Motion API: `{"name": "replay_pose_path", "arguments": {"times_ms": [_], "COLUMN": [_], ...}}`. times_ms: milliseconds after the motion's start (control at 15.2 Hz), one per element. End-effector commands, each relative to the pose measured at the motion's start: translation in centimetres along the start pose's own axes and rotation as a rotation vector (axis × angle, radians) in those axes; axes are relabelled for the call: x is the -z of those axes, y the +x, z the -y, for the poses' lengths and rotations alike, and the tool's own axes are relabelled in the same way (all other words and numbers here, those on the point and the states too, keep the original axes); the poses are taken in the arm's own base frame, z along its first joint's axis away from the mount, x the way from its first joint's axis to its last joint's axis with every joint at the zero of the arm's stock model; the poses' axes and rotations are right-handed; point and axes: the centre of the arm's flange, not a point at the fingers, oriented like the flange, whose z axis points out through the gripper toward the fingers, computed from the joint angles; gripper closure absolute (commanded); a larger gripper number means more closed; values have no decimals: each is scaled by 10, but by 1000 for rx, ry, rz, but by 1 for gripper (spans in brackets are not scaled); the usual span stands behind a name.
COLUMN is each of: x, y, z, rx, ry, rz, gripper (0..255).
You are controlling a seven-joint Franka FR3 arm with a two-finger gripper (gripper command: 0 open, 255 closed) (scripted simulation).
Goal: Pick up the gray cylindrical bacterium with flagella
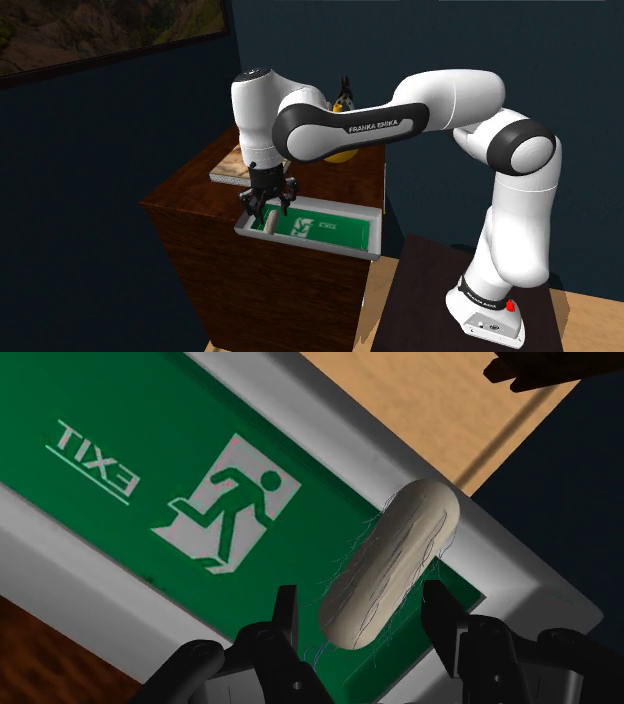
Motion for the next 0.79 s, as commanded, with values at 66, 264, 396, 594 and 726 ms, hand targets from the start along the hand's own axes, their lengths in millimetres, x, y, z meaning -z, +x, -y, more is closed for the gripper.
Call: {"name": "replay_pose_path", "arguments": {"times_ms": [66,264,396,594,726], "x": [-1,4,15,30,41], "y": [0,0,0,0,0], "z": [0,0,0,-1,-1], "rx": [1,1,1,1,1], "ry": [-3,-3,-3,-3,-3], "rz": [2,2,2,2,2], "gripper": [255,255,255,255,255]}}
